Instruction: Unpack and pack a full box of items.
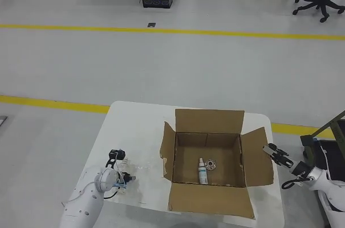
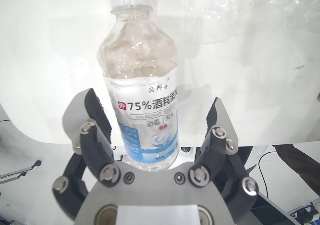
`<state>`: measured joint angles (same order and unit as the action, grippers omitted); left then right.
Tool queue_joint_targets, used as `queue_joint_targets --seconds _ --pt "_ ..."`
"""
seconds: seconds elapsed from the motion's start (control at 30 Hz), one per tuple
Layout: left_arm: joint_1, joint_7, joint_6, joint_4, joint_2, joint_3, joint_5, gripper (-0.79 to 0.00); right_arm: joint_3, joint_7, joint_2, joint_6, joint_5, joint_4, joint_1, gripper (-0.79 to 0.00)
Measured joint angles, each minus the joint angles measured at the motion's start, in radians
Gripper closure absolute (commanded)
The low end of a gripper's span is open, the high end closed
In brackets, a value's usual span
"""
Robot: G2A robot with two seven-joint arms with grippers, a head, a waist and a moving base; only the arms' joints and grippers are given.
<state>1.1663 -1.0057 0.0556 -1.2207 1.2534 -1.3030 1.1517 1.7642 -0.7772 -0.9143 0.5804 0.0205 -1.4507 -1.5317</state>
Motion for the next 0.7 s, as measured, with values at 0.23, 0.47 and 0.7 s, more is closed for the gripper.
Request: queue_joint_targets --seconds 0.23,0.47,0.7 --pt "0.046 0.004 0.009 -0.156 -0.013 -0.040 -0.003 -0.785 0.002 0.005 0.002 -0.002 -0.001 -0.006 -0.003 -0.080" --pt "0.121 -0.082 -0.052 -0.424 -0.029 -0.161 -0.102 -0.785 -0.014 0.005 0.002 -0.007 -0.017 -0.002 -0.005 0.000" --pt "0.148 -0.173 -0.067 -0.633 -0.039 -0.221 -0.190 -0.785 -0.049 0.000 -0.001 -0.008 -0.014 0.017 0.005 0.000"
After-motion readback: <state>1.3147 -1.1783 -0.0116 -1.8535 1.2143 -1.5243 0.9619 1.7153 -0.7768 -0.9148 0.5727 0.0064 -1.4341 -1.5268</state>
